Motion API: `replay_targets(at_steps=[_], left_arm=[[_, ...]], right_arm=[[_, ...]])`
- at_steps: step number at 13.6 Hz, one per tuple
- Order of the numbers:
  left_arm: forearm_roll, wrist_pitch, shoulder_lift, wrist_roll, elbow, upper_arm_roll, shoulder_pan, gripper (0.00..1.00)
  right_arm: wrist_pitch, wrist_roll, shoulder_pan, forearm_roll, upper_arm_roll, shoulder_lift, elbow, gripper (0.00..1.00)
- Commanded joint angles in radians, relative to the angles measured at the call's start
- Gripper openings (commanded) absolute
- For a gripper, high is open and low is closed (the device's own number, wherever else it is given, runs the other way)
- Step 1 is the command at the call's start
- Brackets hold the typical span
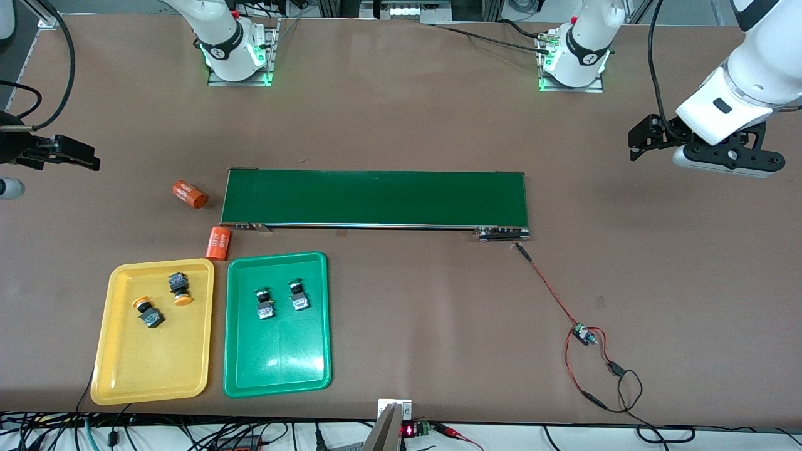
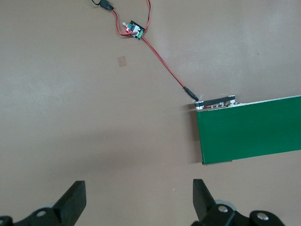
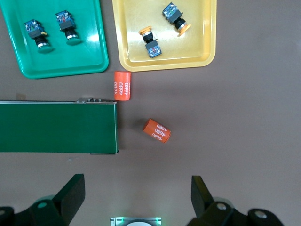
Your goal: Sort buttons by color to trays
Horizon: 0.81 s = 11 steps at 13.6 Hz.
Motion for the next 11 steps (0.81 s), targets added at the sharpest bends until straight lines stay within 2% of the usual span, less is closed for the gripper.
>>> replay_targets(at_steps=[1,3,7,9,11], left_arm=[[0.001,-0.023,0.004,-0.013,0.023,0.004,-0.004,1.00],[0.001,-0.023,0.004,-0.013,0.023,0.003,-0.004,1.00],[0.001,-0.023,0.004,-0.013,0.023,0.004,-0.004,1.00],[0.003,-0.023,0.004,-0.013,0.023,0.003,-0.006,1.00],[0.003,-0.023,0.002,-0.013,0.023,0.004,-0.004,1.00]], right_arm=[[0.020,0.031,0.011,-0.005,-0.009,-0.047,-0.052,1.00],[0.073,0.019,0.008,-0.004,-0.009,-0.092,-0.119,1.00],[0.102,0.014,0.009,-0.011,-0.009,-0.118,-0.148,1.00],[0.178,0.014,0.008,-0.015,-0.009,-0.170,-0.234,1.00],[0.171,0.020,0.008,-0.012,-0.009,-0.178,-0.234,1.00]])
